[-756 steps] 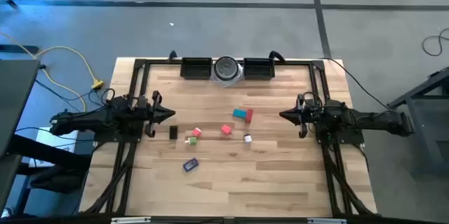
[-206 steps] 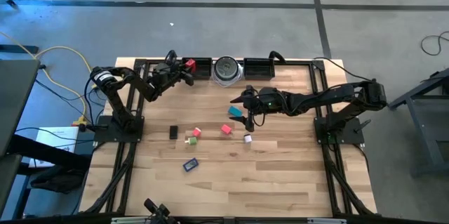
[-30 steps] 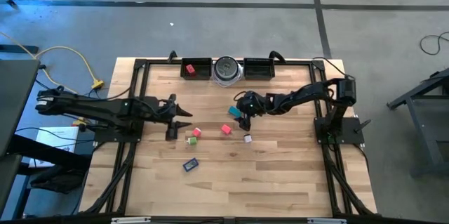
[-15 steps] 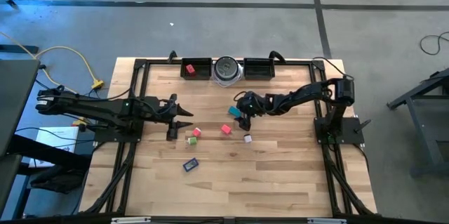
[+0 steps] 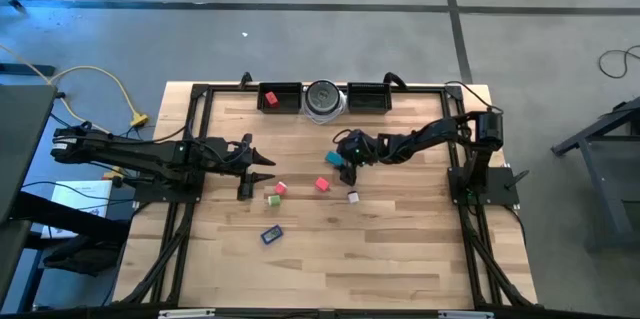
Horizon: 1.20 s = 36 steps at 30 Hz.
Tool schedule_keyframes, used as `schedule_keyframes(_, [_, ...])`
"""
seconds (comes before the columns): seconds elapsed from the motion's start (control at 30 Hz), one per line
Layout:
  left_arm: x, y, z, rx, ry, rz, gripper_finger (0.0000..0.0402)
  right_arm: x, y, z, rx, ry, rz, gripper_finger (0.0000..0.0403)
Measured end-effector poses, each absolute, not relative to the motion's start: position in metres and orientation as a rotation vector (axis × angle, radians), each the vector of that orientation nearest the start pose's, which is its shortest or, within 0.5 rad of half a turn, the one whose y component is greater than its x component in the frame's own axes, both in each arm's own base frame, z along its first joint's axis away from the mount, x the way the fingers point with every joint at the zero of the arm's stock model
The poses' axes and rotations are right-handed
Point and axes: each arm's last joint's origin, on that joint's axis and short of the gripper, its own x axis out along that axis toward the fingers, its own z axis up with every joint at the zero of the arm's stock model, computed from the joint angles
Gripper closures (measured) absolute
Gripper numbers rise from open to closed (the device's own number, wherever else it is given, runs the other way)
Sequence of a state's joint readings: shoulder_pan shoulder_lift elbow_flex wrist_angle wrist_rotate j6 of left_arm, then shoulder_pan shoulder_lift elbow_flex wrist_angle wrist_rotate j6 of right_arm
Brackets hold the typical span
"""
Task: Pick & Place Office items
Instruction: Put the light blue digital clock into the right black basket
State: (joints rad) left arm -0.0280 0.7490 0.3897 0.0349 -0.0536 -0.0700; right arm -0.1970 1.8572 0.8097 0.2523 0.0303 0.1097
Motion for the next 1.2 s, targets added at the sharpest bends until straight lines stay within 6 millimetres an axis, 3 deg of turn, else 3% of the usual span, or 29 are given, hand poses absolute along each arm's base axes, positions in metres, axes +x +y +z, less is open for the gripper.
schedule_keyframes(0.27, [0.169,-0.003,0.222,-0.056,0.323,0.036,0.0238,0.330,-0.067,0.106,0.172,0.779,-0.257,0.0260])
schedule_keyframes(0.9, [0.169,-0.003,0.222,-0.057,0.323,0.036,0.0238,0.340,-0.066,0.115,0.185,0.638,-0.164,0.0262])
schedule_keyframes(1.07, [0.169,-0.003,0.223,-0.056,0.323,0.036,0.0238,0.341,-0.065,0.130,0.182,0.565,-0.132,0.0262])
schedule_keyframes(1.2, [0.169,-0.003,0.223,-0.054,0.316,0.036,0.0238,0.340,-0.064,0.152,0.176,0.480,-0.086,0.0262])
